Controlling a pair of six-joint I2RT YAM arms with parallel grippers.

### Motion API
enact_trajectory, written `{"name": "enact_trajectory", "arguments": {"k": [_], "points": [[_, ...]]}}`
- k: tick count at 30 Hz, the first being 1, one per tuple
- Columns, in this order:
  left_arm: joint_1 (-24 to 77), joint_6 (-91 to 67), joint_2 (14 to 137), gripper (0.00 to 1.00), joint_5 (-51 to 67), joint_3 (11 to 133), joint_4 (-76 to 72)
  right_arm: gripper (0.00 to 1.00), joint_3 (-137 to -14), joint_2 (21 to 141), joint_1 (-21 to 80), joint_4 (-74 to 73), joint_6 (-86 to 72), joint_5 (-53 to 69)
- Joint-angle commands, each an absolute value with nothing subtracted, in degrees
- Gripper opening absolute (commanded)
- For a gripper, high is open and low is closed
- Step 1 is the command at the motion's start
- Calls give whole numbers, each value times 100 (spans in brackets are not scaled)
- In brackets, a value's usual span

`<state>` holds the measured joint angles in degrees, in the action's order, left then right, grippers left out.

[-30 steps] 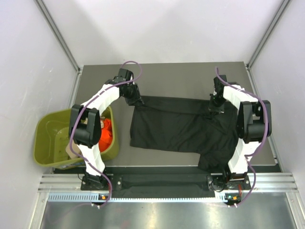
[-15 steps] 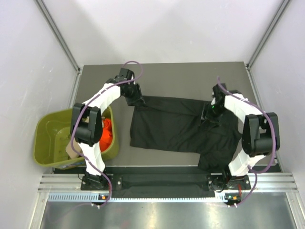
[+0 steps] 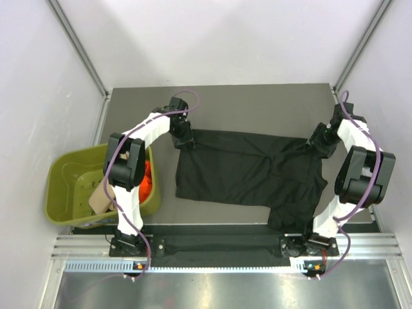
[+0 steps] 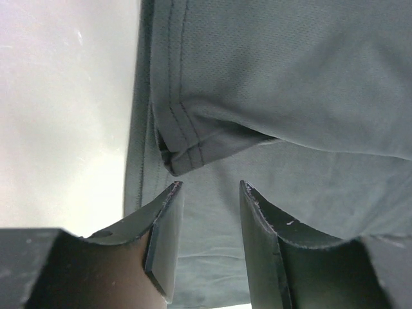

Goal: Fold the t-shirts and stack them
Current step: Fold the tshirt

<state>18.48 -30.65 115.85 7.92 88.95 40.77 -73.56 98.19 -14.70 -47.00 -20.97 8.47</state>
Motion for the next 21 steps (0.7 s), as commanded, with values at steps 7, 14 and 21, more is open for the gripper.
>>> {"name": "enact_trajectory", "arguments": {"k": [7,14,21], "points": [[2162,-2470,10960,40,53,8684,3824,52,-8102,10625,-1854,-3885,-2267,730],[2180,-2549,10679,38,158,8438,3700,43,-8692,11214,-2021,-3727,-2303,826],[2215,-2461,10565,34,422,8402,3744,30,-8597,11111,-2013,-4042,-2233,1037]]}}
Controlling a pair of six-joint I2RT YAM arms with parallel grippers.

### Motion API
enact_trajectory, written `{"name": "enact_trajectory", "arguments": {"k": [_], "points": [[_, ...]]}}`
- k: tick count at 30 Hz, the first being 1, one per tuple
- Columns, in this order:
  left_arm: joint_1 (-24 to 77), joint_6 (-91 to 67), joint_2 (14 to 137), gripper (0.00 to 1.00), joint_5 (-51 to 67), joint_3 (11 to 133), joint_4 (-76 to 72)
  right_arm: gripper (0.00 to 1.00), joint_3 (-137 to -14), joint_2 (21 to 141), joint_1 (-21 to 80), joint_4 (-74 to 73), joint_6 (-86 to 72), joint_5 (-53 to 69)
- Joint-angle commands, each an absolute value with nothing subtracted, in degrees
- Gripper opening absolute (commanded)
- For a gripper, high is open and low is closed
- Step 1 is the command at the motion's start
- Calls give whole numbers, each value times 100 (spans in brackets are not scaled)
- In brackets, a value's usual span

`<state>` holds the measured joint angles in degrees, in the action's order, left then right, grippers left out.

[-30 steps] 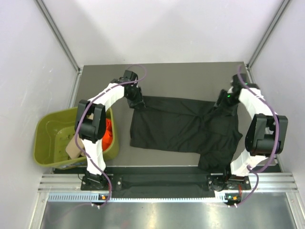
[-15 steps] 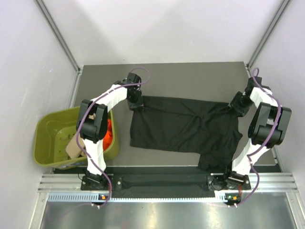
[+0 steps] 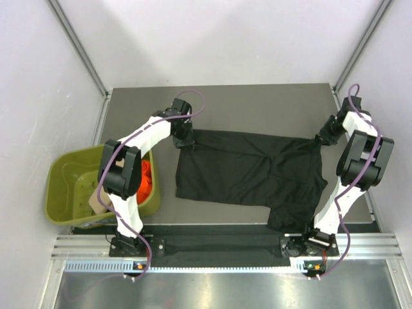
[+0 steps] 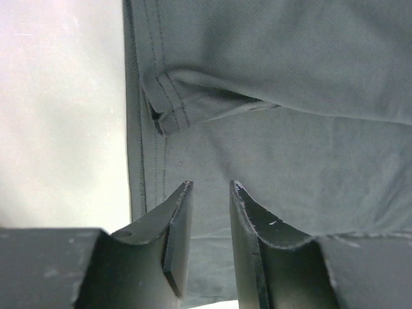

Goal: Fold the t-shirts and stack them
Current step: Fold the tshirt

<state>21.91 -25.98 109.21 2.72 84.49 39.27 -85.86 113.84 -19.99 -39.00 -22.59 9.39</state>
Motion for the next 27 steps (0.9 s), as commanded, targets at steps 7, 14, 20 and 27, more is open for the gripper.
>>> {"name": "enact_trajectory", "arguments": {"k": [7,14,20,27], "points": [[2294,-2505,10608,33,536,8402,3727,36,-7244,9845,-2004,-4614,-2197,878],[2285,-2531,10969,33,553,8938,3858,57,-6047,8983,-1960,-4623,-2128,607],[2285,-2575,11004,33,615,8956,3858,40,-5670,8842,-1890,-4580,-2074,1072],[2285,-2584,10951,33,607,8930,3893,23,-5423,9105,-1863,-4307,-2083,1143]]}}
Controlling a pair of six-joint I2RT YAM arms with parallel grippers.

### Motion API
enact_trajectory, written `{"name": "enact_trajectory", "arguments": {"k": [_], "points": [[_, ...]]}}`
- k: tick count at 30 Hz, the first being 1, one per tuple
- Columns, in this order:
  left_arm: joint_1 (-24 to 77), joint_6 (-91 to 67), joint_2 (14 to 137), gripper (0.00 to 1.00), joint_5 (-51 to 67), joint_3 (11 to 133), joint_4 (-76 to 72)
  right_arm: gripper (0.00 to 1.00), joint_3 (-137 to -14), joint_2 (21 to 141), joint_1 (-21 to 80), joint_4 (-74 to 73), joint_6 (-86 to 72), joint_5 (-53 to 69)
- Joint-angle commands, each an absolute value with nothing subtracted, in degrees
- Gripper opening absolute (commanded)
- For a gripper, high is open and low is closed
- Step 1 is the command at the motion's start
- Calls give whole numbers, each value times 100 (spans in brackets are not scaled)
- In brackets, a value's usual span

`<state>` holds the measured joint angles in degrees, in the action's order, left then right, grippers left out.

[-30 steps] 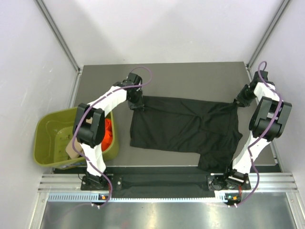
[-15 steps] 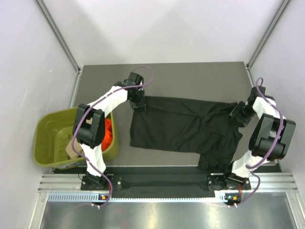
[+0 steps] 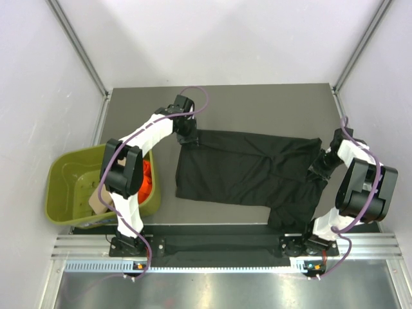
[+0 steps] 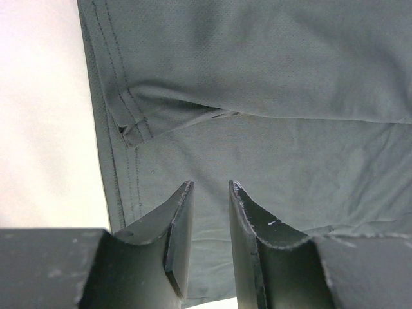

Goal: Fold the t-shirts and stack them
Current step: Fold the tshirt

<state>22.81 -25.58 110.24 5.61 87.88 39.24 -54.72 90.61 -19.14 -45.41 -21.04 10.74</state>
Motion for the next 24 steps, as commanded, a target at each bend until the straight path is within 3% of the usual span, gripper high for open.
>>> {"name": "enact_trajectory", "arguments": {"k": [1,12,18,22,24], "points": [[2285,-2584,10942,33,598,8930,3894,23,-5388,9105,-1863,-4281,-2074,1134],[2285,-2645,10890,33,571,8842,3876,23,-5309,9430,-1872,-4052,-2048,1151],[2285,-2654,10916,33,580,8877,3885,13,-5309,9413,-1863,-4060,-2083,1248],[2285,-2654,10934,33,580,8877,3867,0,-5352,9308,-1872,-4183,-2083,1231],[2285,-2663,10942,33,589,8894,3858,0,-5388,9264,-1872,-4349,-2092,1143]]}}
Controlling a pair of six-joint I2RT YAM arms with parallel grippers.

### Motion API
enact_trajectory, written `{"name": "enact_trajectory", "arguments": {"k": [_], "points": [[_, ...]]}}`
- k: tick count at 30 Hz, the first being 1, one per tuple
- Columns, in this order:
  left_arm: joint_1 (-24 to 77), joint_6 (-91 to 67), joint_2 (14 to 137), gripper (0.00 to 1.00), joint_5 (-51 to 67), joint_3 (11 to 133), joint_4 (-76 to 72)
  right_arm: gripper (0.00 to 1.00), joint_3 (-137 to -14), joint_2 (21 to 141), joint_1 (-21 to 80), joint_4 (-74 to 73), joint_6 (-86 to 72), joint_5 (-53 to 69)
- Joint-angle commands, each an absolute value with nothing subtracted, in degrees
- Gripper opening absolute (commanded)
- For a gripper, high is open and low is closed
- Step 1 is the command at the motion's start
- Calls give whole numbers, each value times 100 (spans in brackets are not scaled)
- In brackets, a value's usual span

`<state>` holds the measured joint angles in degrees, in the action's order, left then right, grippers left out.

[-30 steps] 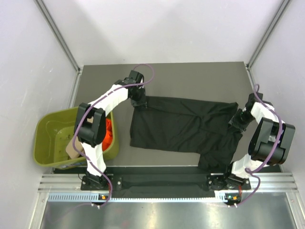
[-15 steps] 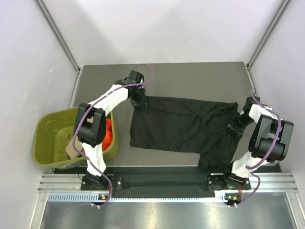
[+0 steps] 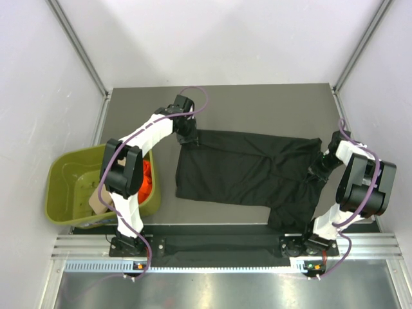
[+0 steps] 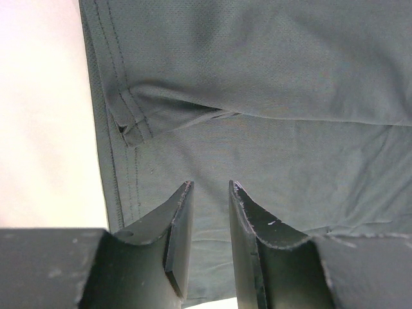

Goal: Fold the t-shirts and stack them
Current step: Fold the tshirt

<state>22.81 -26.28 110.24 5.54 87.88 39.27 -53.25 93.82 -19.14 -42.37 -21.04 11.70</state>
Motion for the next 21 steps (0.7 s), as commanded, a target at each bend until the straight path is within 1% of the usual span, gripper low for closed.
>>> {"name": "enact_trajectory", "arguments": {"k": [1,3,4,7,11,21], "points": [[2285,-2663,10960,33,589,8912,3858,0,-5405,9229,-1863,-4385,-2083,1143],[2285,-2654,10960,33,580,8921,3859,1,-5405,9115,-1863,-4430,-2083,1143],[2285,-2654,10960,33,571,8912,3841,6,-5431,9106,-1863,-4438,-2048,1082],[2276,-2654,10995,33,615,8912,3841,18,-5475,9228,-1863,-4456,-1978,1055],[2276,-2637,10978,33,615,8895,3850,20,-5476,9211,-1855,-4456,-2013,1178],[2259,-2637,11021,33,668,8921,3823,19,-5484,9211,-1846,-4491,-2048,1283]]}}
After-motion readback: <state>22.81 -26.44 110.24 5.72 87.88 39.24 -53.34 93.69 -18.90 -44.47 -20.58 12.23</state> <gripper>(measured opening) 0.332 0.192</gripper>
